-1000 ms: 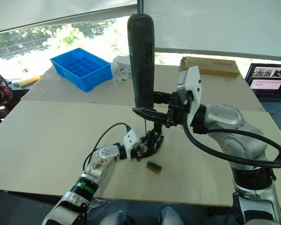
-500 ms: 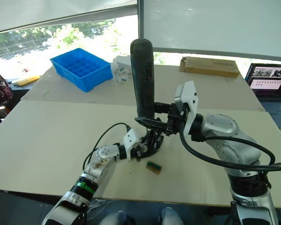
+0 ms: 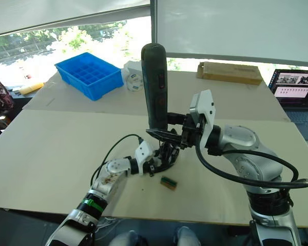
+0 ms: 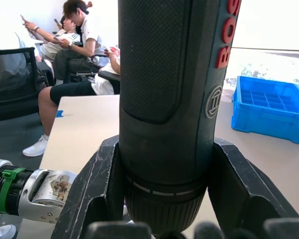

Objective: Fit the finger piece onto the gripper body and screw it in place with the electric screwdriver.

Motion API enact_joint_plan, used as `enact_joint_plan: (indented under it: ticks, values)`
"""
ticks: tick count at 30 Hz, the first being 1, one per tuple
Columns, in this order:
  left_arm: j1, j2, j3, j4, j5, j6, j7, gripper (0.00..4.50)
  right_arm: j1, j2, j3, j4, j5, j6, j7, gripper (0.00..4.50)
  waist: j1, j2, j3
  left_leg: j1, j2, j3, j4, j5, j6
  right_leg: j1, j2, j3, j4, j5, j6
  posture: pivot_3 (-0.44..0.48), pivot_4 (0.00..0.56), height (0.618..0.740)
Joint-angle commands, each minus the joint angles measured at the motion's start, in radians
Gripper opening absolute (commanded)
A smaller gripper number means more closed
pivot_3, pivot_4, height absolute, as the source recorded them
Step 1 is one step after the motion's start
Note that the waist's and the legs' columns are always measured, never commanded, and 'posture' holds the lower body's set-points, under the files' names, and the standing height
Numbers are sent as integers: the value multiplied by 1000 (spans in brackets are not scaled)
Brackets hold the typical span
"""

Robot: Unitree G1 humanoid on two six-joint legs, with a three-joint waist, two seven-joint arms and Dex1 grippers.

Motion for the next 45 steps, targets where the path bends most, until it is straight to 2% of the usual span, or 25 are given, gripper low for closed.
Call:
enact_joint_plan:
  ticks: [1, 45]
  values:
    - [24, -2, -33, 9, 3, 28, -23, 2297, -34, 6, -26, -27, 2, -38, 4, 1919, 0, 0, 0, 0, 0, 0, 0, 0, 0, 0, 0, 0, 0, 0, 0, 0, 150, 740]
    - [35, -1, -37, 1, 1, 46, -18, 2297, -2, 35, -11, -28, -34, -28, -1, 1919, 0, 0, 0, 0, 0, 0, 0, 0, 0, 0, 1, 0, 0, 0, 0, 0, 150, 740]
